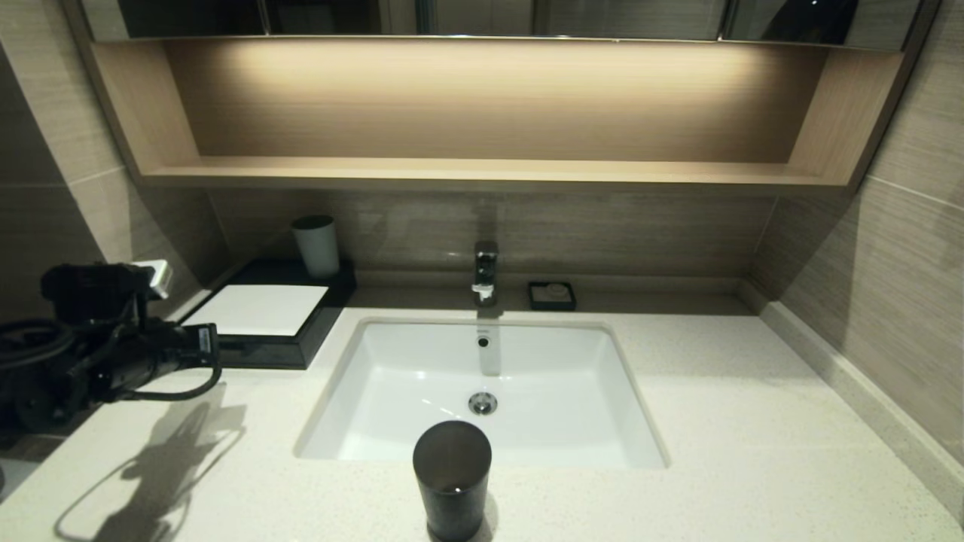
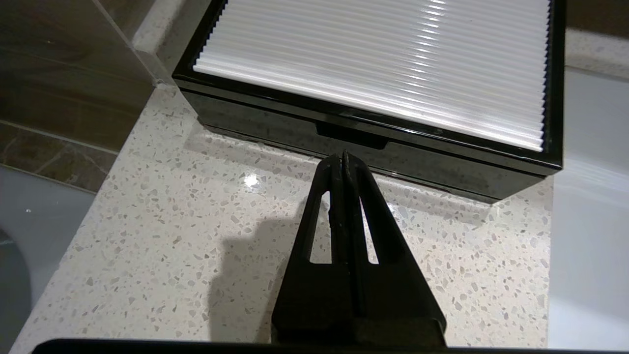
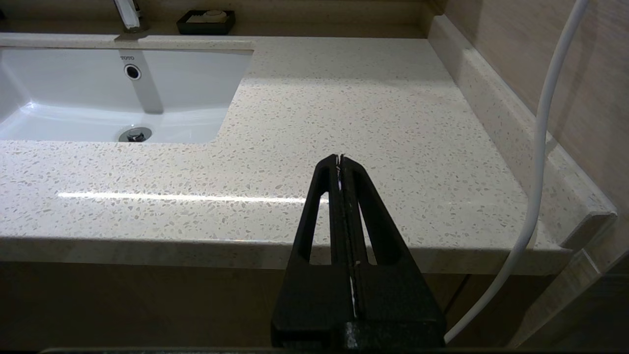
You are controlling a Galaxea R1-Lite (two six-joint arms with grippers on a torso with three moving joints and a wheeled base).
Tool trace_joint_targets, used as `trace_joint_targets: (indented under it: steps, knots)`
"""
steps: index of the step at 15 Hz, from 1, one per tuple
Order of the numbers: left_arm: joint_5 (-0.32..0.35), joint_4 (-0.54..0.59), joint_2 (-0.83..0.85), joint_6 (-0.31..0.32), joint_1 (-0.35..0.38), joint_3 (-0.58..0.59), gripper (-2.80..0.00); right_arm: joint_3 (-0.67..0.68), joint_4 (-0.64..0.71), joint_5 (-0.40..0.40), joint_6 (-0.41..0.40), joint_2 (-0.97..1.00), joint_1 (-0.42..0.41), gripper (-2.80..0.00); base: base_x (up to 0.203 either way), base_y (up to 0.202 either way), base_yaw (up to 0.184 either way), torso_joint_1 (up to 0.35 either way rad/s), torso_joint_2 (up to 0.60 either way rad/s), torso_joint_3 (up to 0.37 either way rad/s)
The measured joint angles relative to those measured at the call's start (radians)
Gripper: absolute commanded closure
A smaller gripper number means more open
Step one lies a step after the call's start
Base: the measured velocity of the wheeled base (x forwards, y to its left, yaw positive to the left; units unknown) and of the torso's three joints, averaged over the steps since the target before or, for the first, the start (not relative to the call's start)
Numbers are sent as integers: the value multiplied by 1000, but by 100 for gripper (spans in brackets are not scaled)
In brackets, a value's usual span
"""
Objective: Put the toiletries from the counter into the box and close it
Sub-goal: Close the drawer
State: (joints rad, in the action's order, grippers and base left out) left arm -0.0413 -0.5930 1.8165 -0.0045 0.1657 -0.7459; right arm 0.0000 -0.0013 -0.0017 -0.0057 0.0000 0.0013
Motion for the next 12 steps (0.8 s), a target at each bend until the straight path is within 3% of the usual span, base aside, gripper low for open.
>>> trace_joint_targets:
  steps: [4,6,8,12]
  knots:
    - [15,1,-123,1,3,37,0,0,0,0,1,0,0,0,0,0,0,0,0,0]
    - [67,2,-176,-1,-3,50,0,0,0,0,1,0,0,0,0,0,0,0,0,0]
    - [168,5,-215,-1,-6,65,0,0,0,0,1,0,0,0,0,0,0,0,0,0]
    - [447,4,-280,1,-15,137,0,0,0,0,0,0,0,0,0,0,0,0,0,0]
